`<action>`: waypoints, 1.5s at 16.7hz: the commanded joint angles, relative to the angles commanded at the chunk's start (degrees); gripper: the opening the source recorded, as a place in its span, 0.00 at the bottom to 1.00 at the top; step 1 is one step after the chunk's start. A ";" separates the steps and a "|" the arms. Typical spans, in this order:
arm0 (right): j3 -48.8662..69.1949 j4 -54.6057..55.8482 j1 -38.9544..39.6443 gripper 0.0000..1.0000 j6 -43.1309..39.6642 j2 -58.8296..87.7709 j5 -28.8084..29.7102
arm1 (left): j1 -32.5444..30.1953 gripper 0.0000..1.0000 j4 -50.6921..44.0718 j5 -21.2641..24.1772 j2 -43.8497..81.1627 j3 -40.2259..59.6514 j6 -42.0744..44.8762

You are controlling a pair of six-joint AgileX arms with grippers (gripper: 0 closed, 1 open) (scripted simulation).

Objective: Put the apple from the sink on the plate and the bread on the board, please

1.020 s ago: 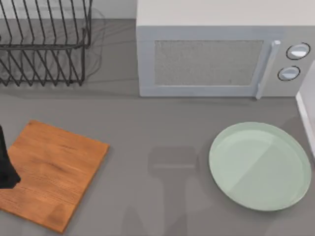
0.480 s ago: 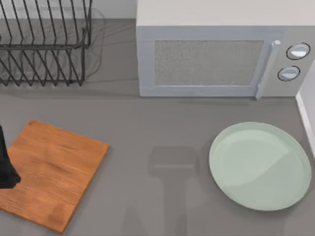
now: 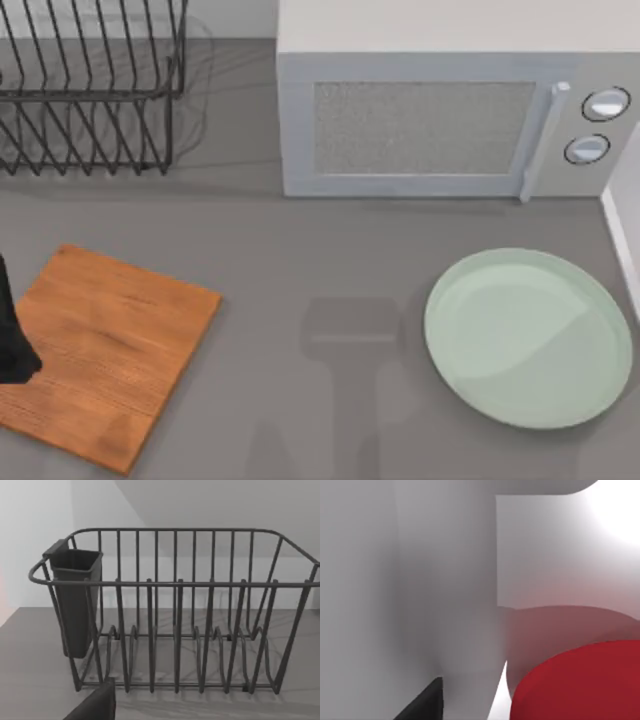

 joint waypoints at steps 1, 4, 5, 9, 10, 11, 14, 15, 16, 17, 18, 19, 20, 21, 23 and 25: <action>0.00 0.00 0.00 0.47 0.00 0.00 0.00 | 0.00 1.00 0.00 0.00 0.00 0.00 0.00; 0.00 0.00 0.00 0.25 0.00 0.00 0.00 | 0.00 1.00 0.00 0.00 0.00 0.00 0.00; 0.00 0.00 0.00 0.17 0.00 0.00 0.00 | 0.00 1.00 0.00 0.00 0.00 0.00 0.00; 0.00 0.00 0.00 0.00 0.00 0.00 0.00 | 0.00 1.00 0.00 0.00 0.00 0.00 0.00; 0.00 0.00 0.00 0.00 0.00 0.00 0.00 | 0.00 1.00 0.00 0.00 0.00 0.00 0.00; 0.00 0.00 0.00 0.00 0.00 0.00 0.00 | 0.00 1.00 0.00 0.00 0.00 0.00 0.00; 0.00 0.00 0.00 0.00 0.00 0.00 0.00 | 0.00 1.00 0.00 0.00 0.00 0.00 0.00; 0.00 0.00 0.00 0.00 0.00 0.00 0.00 | 0.00 1.00 0.00 0.00 0.00 0.00 0.00; 0.90 -1.84 0.14 0.00 0.59 -3.69 -1.02 | 0.00 1.00 0.00 0.00 0.00 0.00 0.00; 1.01 -2.03 0.14 0.00 0.59 -3.82 -1.03 | 0.00 1.00 0.00 0.00 0.00 0.00 0.00; 1.44 -2.79 0.12 0.00 0.57 -4.32 -1.03 | 0.00 1.00 0.00 0.00 0.00 0.00 0.00; 2.11 -4.14 0.10 0.00 0.54 -5.10 -1.04 | 0.00 1.00 0.00 0.00 0.00 0.00 0.00; 2.91 -6.06 0.09 0.00 0.51 -6.16 -1.06 | 0.00 1.00 0.00 0.00 0.00 0.00 0.00; 3.77 -8.46 0.08 0.00 0.49 -7.41 -1.07 | 0.00 1.00 0.00 0.00 0.00 0.00 0.00; 5.68 -13.86 0.07 0.00 0.44 -10.20 -1.10 | 0.00 1.00 0.00 0.00 0.00 0.00 0.00; 7.33 -17.98 0.07 0.00 0.42 -12.84 -1.13 | 0.00 1.00 0.00 0.00 0.00 0.00 0.00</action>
